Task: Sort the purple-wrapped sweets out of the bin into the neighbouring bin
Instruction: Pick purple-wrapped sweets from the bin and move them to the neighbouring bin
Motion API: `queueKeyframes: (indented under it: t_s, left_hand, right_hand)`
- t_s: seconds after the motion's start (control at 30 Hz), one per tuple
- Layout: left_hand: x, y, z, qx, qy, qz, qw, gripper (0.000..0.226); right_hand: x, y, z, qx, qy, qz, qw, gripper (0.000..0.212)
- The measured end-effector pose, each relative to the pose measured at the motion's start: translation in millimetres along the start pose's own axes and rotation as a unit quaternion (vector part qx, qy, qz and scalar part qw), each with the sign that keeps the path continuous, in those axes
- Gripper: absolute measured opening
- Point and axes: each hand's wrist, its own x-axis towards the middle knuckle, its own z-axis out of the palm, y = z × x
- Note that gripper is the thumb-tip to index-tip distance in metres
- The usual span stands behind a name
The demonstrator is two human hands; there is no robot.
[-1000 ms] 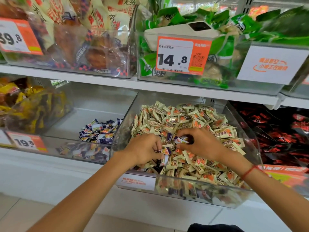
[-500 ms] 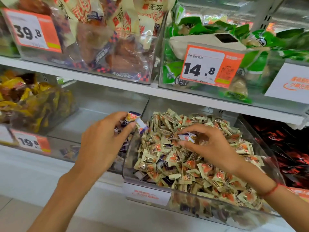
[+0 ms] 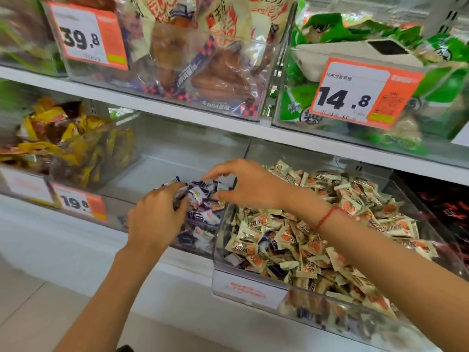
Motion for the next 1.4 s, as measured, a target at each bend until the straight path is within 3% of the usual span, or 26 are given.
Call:
queueKeyframes:
  t_s: [0.07,0.2,0.27,0.3,0.37,0.47,0.63,0.77,0.83,0.9,0.97,1.13,1.2,1.27,1.33,1.4]
  left_hand:
    - [-1.4,0.5,-2.1,-0.026,-0.004,0.009,1.000,0.034]
    - [-15.5,14.2,-11.7,-0.073,0.039,0.081,0.993,0.029]
    - [-26.4,29.4,-15.9,-0.108,0.043,0.134,0.984,0.035]
    - [-31.3,36.3,-15.8,-0.118,0.036,0.163,0.979,0.040]
    - [-37.1,44.3,-11.1,-0.103,0.020,0.211,0.972,0.046]
    - [-38.4,44.3,-4.5,-0.081,0.023,0.226,0.970,0.039]
    - [-40.7,45.9,-4.5,-0.090,0.019,0.223,0.970,0.029]
    - [-40.9,44.6,-3.4,-0.085,0.015,0.226,0.970,0.027]
    - [-41.2,44.4,-3.6,-0.084,0.014,0.224,0.971,0.030]
    - [-41.1,44.2,-3.1,-0.092,0.014,0.221,0.971,0.033]
    - [-40.9,42.9,-2.0,-0.100,0.018,0.212,0.972,0.036]
    - [-42.0,42.3,-5.2,-0.086,0.023,0.208,0.974,0.042]
    - [-41.2,41.5,-6.9,-0.079,0.025,0.212,0.974,0.040]
    - [-40.1,40.4,-6.8,-0.080,0.025,0.215,0.973,0.037]
    - [-40.1,40.0,-7.1,-0.085,0.020,0.214,0.973,0.035]
    - [-40.7,40.0,-7.8,-0.091,0.011,0.212,0.973,0.032]
  right_hand:
    - [-11.2,3.8,0.8,-0.007,0.032,-0.008,0.999,0.029]
    - [-56.8,18.4,9.2,-0.021,0.171,-0.048,0.984,0.026]
    - [-78.4,30.5,15.6,-0.044,0.182,-0.071,0.980,0.021]
    - [-84.5,37.0,19.7,-0.072,0.147,-0.077,0.984,0.020]
    - [-89.4,48.1,29.8,-0.125,0.002,-0.054,0.991,0.023]
    - [-84.5,60.2,46.1,-0.146,-0.155,-0.012,0.977,0.038]
    - [-82.2,63.0,45.2,-0.157,-0.165,-0.026,0.973,0.028]
    - [-101.2,62.8,38.0,-0.088,-0.073,-0.018,0.993,0.025]
    - [-111.2,62.9,27.4,-0.078,0.032,-0.003,0.996,0.027]
    - [-118.7,67.6,12.4,-0.174,0.181,-0.020,0.968,0.022]
    - [-121.0,79.6,-2.4,-0.245,0.253,0.000,0.936,0.018]
    - [-112.9,111.1,-18.2,-0.327,0.145,0.163,0.919,0.034]
    - [-109.7,104.0,-15.4,-0.324,0.171,0.134,0.921,0.028]
    - [-104.9,85.1,-7.2,-0.243,0.177,0.056,0.952,0.021]
    - [-99.2,62.4,7.3,-0.116,0.054,-0.016,0.992,0.021]
    - [-90.9,48.0,27.6,-0.059,-0.098,-0.034,0.993,0.029]
